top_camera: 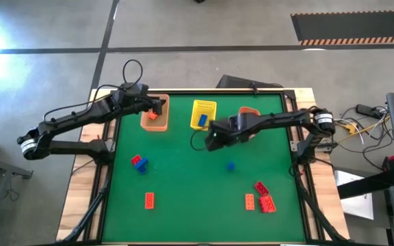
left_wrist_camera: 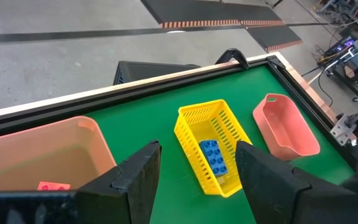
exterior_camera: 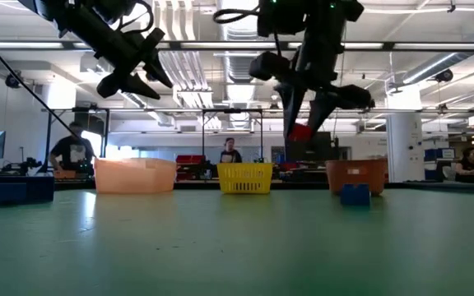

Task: Sort & place blocks by color
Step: Put the red game piece into the orange bin

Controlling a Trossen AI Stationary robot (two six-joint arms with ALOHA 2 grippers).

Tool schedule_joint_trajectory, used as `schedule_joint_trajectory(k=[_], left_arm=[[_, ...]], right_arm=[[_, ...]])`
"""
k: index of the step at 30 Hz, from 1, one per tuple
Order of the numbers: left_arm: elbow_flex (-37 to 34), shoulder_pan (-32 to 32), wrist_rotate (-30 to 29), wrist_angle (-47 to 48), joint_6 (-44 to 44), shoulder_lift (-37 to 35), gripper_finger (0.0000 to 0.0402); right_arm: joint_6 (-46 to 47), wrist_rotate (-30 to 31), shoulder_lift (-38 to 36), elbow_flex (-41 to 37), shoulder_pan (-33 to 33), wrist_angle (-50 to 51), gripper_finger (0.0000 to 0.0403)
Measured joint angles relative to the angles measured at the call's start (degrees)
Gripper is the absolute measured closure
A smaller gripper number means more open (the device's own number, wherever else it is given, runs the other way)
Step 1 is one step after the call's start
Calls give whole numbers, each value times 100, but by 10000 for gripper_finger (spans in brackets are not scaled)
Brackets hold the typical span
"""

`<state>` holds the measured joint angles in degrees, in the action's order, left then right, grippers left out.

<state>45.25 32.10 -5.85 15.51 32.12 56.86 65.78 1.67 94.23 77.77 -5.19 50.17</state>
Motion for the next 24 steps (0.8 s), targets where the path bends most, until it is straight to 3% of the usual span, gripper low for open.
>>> schedule_joint_trajectory(k=[10,19,24], left_arm=[[-14,-1,2,0,28,-4,210],[-37,-1,39,4,59,-10,210],[-39,-1,37,2,59,-13,210]], right_arm=[[-1220,463,-390,-98,-1335,1387,272],[-2000,441,-195,-684,-2300,1249,268],[-2022,551,-165,-771,-2343,1208,225]])
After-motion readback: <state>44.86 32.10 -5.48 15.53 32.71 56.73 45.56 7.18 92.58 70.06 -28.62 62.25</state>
